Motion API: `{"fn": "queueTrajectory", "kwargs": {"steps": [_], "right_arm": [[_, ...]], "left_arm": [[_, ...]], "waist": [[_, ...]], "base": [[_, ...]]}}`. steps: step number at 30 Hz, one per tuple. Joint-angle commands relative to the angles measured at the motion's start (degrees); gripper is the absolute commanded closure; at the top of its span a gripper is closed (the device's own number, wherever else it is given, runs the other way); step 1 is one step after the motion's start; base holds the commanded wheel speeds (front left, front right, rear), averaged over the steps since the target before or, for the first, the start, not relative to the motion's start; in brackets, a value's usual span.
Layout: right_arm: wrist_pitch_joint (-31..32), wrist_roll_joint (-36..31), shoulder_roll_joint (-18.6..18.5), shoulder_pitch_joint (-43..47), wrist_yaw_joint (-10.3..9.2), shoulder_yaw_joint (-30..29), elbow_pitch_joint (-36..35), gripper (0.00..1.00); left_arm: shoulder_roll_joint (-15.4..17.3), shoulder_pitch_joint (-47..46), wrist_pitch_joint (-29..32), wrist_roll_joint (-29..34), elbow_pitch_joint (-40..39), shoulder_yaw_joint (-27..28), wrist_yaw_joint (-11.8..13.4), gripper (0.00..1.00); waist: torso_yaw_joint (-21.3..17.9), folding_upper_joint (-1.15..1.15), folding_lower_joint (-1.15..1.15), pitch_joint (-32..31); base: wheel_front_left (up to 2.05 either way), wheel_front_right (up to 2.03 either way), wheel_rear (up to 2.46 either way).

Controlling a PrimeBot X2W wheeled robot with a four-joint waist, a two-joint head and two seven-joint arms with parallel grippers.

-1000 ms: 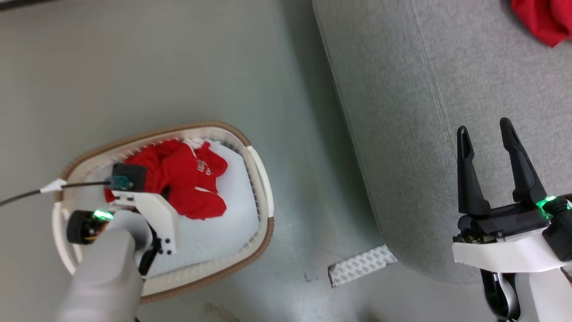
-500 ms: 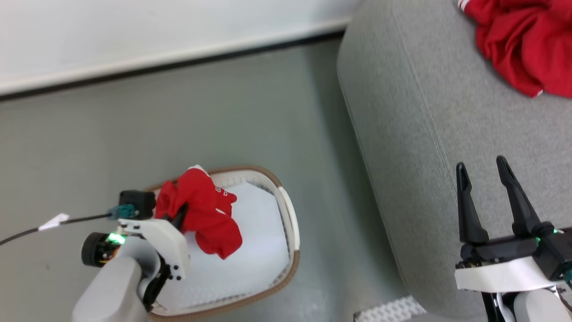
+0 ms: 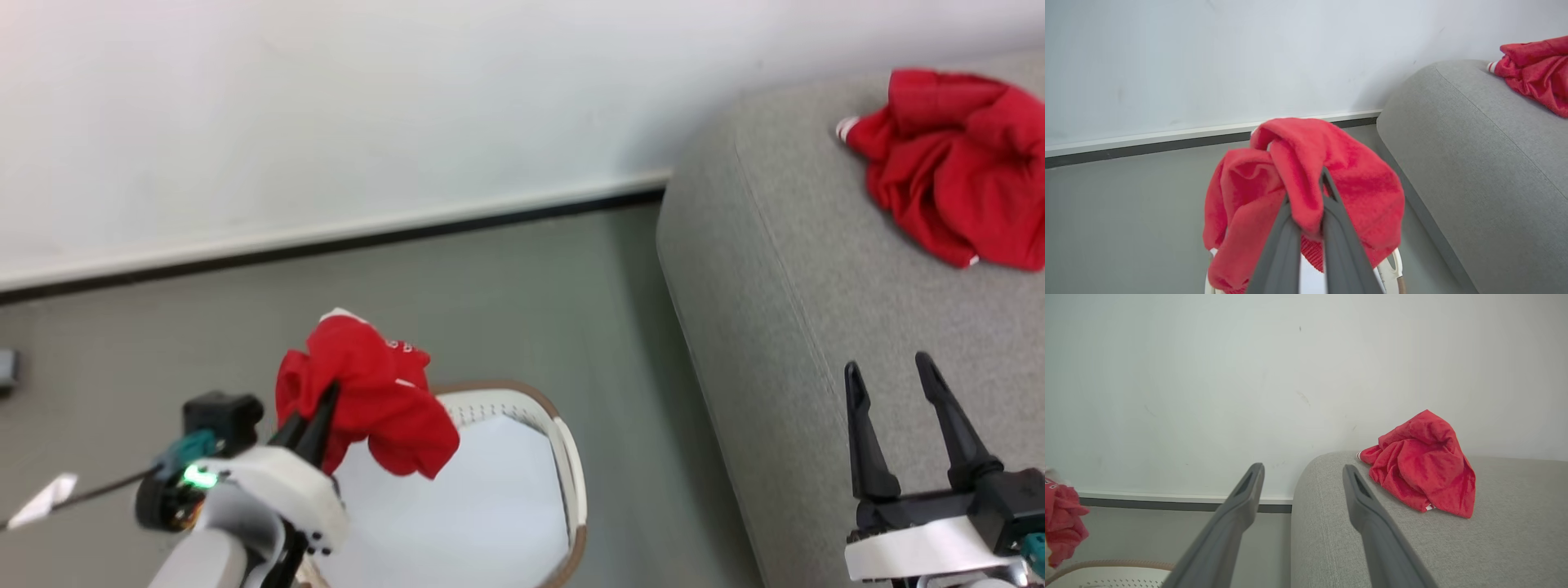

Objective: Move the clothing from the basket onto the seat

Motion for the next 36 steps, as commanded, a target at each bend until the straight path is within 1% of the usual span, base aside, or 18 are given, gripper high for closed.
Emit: {"fn": "queueTrajectory", "kwargs": {"steps": [1,4,7,13,18,24,36], "right_arm": [[0.1,-1.0,-0.1,0.9,-0.15,-0.4,0.4,0.00],[0.1,-2.1,-0.1,2.0,-0.15,-0.6,1.3,0.00],[0.1,-2.9,-0.1,2.8,-0.15,-0.7,2.1,0.00],[0.1,-4.5,-0.1,5.0,-0.15,-0.4,3.6,0.00],[0.1,-5.0,-0.1,6.5,-0.15,0.1,4.5,0.00],[0.1,-4.8,-0.1,7.5,-0.15,0.4,5.4,0.00],[0.1,-3.9,-0.1,7.4,-0.15,0.5,5.8,0.00]], "left_arm": [[0.8,2.7,-0.3,-0.2,-3.2,0.7,1.4,1.00],[1.6,6.8,-1.3,-0.3,-8.5,2.1,3.9,1.00],[2.2,10.7,-1.8,-0.1,-11.7,3.1,6.1,1.00],[3.4,18.1,-4.5,-0.4,-15.2,5.7,9.4,1.00],[3.8,23.2,-6.7,-0.5,-16.8,7.6,11.6,1.00],[3.6,26.4,-8.4,-1.6,-18.0,9.1,12.9,1.00],[4.6,27.3,-7.3,-1.9,-20.0,9.6,13.9,1.00]], "waist": [[1.5,0.00,0.01,-2.9],[2.2,0.00,0.01,-5.4],[2.8,0.00,0.01,-7.7],[3.6,0.00,0.01,-11.8],[4.0,0.00,0.01,-13.2],[4.7,0.00,0.01,-13.7],[5.0,0.00,0.01,-13.8]], "base": [[0.00,0.00,0.00],[0.00,0.00,0.00],[0.00,0.00,0.00],[0.00,0.00,0.00],[0.00,0.00,0.00],[0.00,0.00,0.00],[0.00,0.00,0.00]]}}
